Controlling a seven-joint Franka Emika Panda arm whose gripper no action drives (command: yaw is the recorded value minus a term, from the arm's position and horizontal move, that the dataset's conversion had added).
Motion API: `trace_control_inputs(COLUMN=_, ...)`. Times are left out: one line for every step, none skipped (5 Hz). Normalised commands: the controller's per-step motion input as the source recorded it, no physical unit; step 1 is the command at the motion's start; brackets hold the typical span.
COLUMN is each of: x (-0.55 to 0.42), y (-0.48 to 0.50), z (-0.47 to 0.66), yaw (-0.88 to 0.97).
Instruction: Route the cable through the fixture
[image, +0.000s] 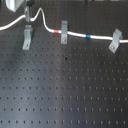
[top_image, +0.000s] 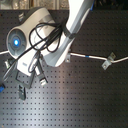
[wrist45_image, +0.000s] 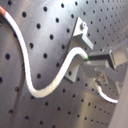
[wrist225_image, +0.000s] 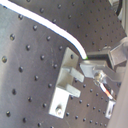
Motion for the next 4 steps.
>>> trace_control_inputs(x=-0.344, y=0.388, z=0.25, yaw=0.48)
trace_control_inputs(x=-0.345, y=0.255, z=0.21, yaw=0.69)
trace_control_inputs(x=-0.198, y=0.347, z=0.30, yaw=0.65)
trace_control_inputs(x=0.041, y=0.408, z=0.23, yaw=0.56)
